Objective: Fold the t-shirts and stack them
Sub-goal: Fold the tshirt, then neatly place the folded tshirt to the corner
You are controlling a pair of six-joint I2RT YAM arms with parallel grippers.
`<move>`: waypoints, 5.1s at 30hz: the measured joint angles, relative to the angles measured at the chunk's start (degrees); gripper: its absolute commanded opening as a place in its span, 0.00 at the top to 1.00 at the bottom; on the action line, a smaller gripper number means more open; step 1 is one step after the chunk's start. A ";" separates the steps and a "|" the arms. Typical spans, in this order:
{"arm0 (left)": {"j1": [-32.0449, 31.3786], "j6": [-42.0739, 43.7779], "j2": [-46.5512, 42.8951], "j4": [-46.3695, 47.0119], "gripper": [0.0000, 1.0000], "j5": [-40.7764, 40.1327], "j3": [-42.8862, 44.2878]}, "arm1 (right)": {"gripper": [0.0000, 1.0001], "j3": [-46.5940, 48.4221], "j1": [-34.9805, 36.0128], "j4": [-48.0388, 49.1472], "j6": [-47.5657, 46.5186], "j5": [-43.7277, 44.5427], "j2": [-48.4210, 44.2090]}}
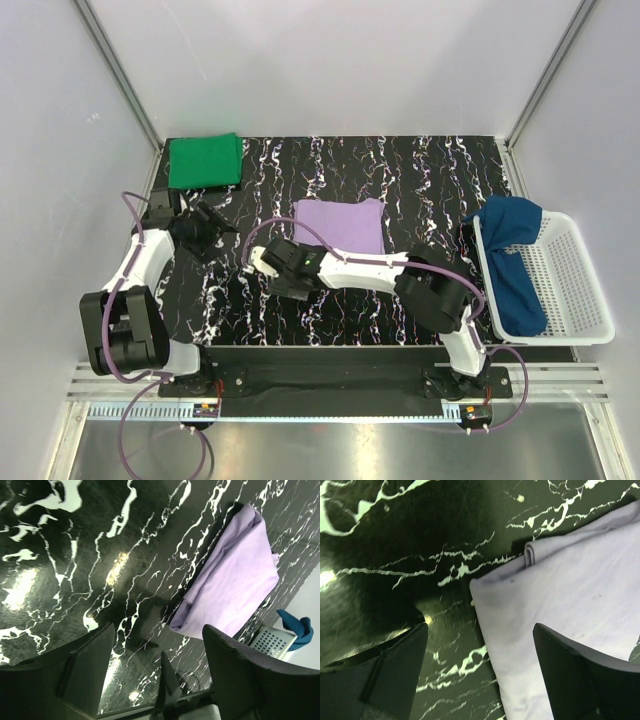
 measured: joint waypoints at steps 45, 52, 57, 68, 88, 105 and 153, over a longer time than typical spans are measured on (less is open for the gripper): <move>-12.41 -25.11 29.11 35.17 0.01 18.29 2.54 | 1.00 0.55 -7.41 7.04 -0.31 -0.04 -5.95; -14.71 -27.41 38.12 33.64 0.01 17.44 14.38 | 1.00 0.55 -8.44 7.04 0.26 -1.27 -5.97; -15.78 -26.69 40.94 27.41 0.02 16.00 20.52 | 1.00 0.55 -8.79 7.04 0.48 -1.46 -6.23; -17.16 -25.62 41.31 20.70 0.12 12.72 23.61 | 1.00 0.55 -10.25 7.13 1.88 -2.29 -7.10; -19.43 -27.02 42.93 30.73 0.22 12.26 21.84 | 1.00 0.57 -13.29 7.08 4.74 -4.22 -8.94; -19.52 -24.30 50.16 33.09 0.81 13.11 29.00 | 0.93 0.59 -13.60 6.56 6.62 -8.04 -9.33; -13.49 28.72 50.42 7.72 1.00 -15.50 70.16 | 0.00 -17.09 -17.31 -18.27 35.04 2.14 -37.42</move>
